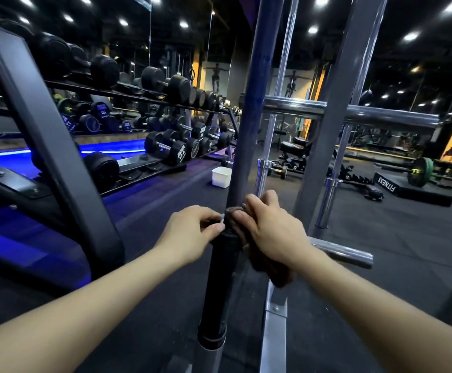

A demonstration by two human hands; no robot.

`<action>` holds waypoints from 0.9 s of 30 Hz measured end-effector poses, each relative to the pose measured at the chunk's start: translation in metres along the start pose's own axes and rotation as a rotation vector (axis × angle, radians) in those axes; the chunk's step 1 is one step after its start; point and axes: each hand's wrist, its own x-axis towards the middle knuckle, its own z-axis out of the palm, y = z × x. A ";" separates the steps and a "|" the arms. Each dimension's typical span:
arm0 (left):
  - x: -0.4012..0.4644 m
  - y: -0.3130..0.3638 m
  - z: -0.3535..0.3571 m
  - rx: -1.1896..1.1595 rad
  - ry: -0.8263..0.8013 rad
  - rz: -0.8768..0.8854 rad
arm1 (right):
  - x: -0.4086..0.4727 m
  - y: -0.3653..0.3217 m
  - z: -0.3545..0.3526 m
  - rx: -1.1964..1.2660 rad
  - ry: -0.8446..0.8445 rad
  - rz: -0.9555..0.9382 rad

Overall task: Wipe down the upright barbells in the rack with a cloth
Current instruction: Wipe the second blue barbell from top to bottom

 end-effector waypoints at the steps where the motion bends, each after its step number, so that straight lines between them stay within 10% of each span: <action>1: 0.000 0.001 0.000 0.007 -0.004 -0.002 | 0.001 -0.004 -0.002 0.044 0.041 0.007; 6: 0.001 0.000 -0.001 0.016 0.007 0.007 | 0.038 -0.025 -0.040 0.285 0.363 0.035; 14: 0.002 0.001 -0.001 0.041 0.002 0.012 | 0.011 -0.002 -0.002 0.125 0.063 0.014; 22: 0.002 0.002 0.000 0.033 0.019 0.015 | 0.045 -0.024 -0.038 0.440 0.338 0.015; 27: 0.001 0.002 -0.001 0.064 0.012 -0.010 | 0.019 0.001 -0.010 0.166 0.063 -0.029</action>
